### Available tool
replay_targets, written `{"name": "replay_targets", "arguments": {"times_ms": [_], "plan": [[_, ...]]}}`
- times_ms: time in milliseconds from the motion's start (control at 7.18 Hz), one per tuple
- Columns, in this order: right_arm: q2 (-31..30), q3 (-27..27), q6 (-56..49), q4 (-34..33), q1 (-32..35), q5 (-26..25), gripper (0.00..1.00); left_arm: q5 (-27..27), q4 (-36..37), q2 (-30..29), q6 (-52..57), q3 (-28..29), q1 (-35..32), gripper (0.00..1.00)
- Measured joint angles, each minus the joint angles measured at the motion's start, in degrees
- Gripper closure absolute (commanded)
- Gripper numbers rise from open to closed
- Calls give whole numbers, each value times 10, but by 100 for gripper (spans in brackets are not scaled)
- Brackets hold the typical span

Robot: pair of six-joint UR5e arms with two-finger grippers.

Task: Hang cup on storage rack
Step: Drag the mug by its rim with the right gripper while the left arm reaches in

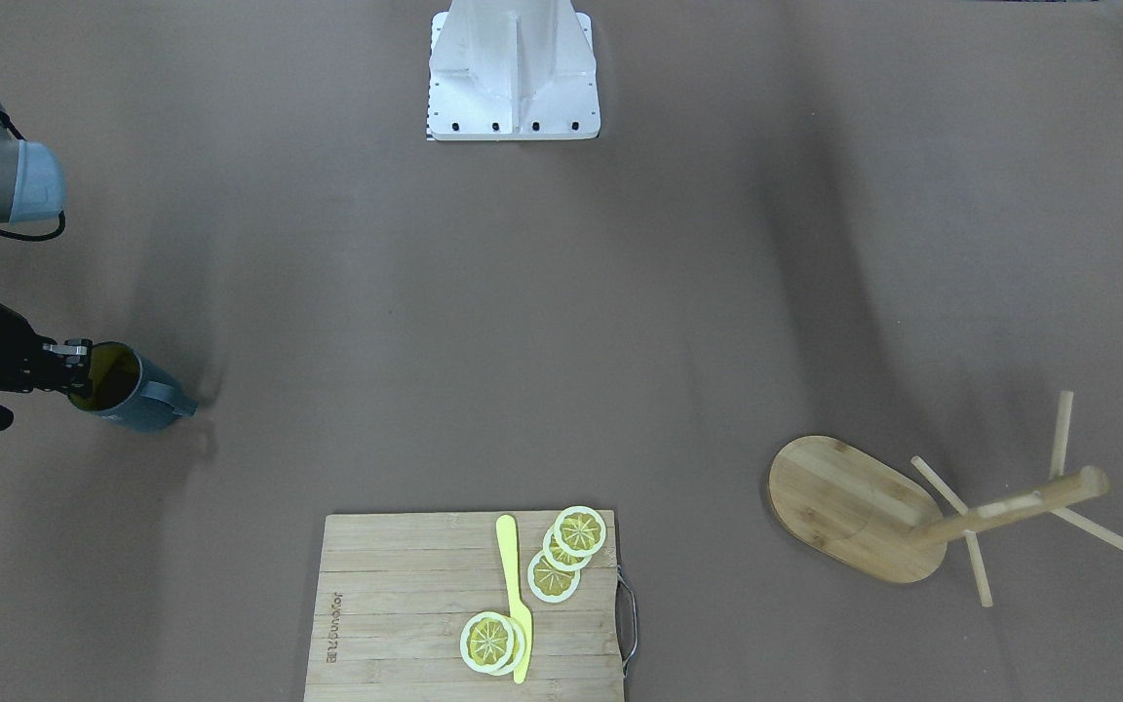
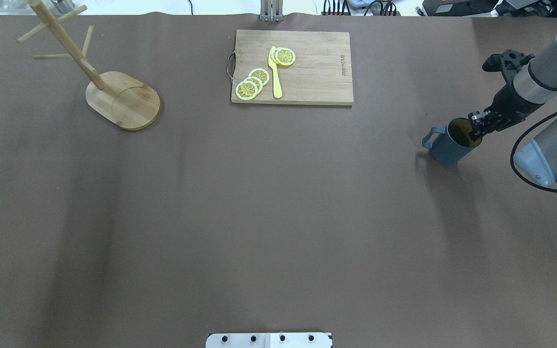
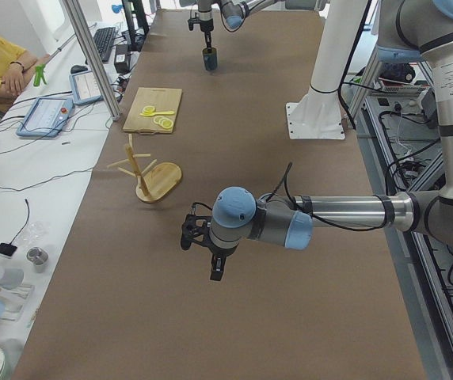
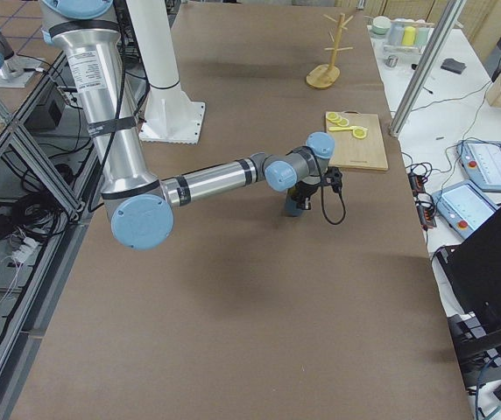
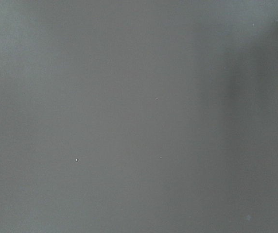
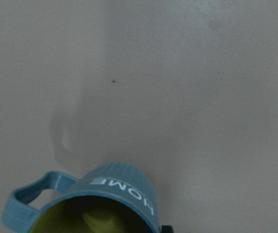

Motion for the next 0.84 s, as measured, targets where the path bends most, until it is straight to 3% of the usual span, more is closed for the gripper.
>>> {"name": "replay_targets", "arguments": {"times_ms": [279,557,836], "plan": [[36,20,2,0,-48,-15,100,-26,-62,-10,-13,-2,32,2],[82,44,0,-3,-105,-42,100,-49,-180,-20,-98,-3,97,2],[135,52,-3,-4,-156,-71,100,-49,-287,-82,-194,-3,193,3]]}}
